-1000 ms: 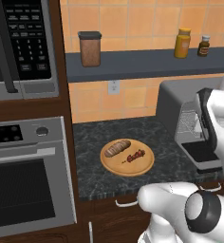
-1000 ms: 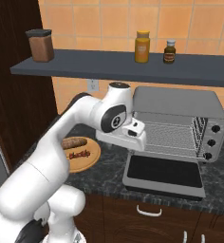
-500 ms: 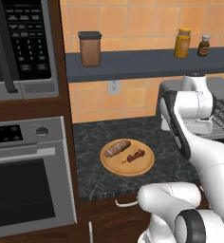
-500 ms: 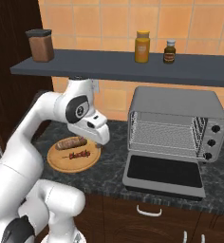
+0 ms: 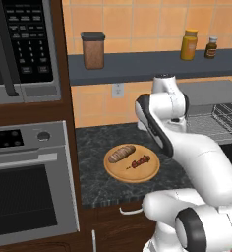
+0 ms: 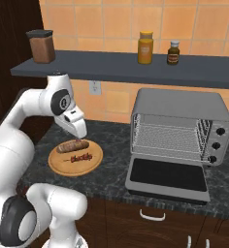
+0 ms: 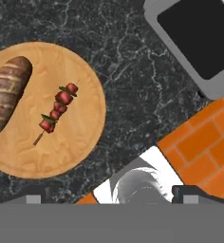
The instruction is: Pick up the kebab skewer and baguette bread, and place them inside the toaster oven. Close the toaster oven door and start by setting the timer.
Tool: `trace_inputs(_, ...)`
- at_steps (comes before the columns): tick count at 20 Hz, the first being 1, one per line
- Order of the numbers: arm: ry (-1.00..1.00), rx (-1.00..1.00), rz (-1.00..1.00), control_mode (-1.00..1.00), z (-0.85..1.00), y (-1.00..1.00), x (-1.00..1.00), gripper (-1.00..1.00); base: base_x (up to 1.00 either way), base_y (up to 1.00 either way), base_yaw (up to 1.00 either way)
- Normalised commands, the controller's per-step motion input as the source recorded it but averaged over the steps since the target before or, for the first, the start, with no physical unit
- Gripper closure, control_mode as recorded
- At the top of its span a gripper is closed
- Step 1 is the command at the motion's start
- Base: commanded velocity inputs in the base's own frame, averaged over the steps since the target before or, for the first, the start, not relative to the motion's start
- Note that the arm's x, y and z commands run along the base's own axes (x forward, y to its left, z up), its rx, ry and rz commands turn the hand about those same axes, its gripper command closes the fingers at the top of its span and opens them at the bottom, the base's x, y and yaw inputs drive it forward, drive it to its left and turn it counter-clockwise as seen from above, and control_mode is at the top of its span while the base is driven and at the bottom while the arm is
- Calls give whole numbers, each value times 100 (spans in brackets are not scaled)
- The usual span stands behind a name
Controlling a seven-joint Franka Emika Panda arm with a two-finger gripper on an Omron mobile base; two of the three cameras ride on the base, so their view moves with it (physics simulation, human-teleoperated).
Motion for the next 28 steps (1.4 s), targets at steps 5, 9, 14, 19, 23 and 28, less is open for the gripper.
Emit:
trace_inputs(5, 0, 0, -10, -100, -10, 59, 65, -100, 0, 0, 0)
trace_inputs(9, 0, 1, -1, -100, -45, 28, 60, -100, 0, 0, 0)
trace_inputs(14, -5, 9, 0, -100, -63, 7, 57, -100, 0, 0, 0)
trace_inputs(19, -7, 4, 0, -100, -86, 17, 59, -100, 0, 0, 0)
trace_inputs(23, -2, 0, 0, -100, -70, 23, 56, -100, 0, 0, 0)
trace_inputs(28, 0, 5, 0, -100, -39, 7, 71, -100, 0, 0, 0)
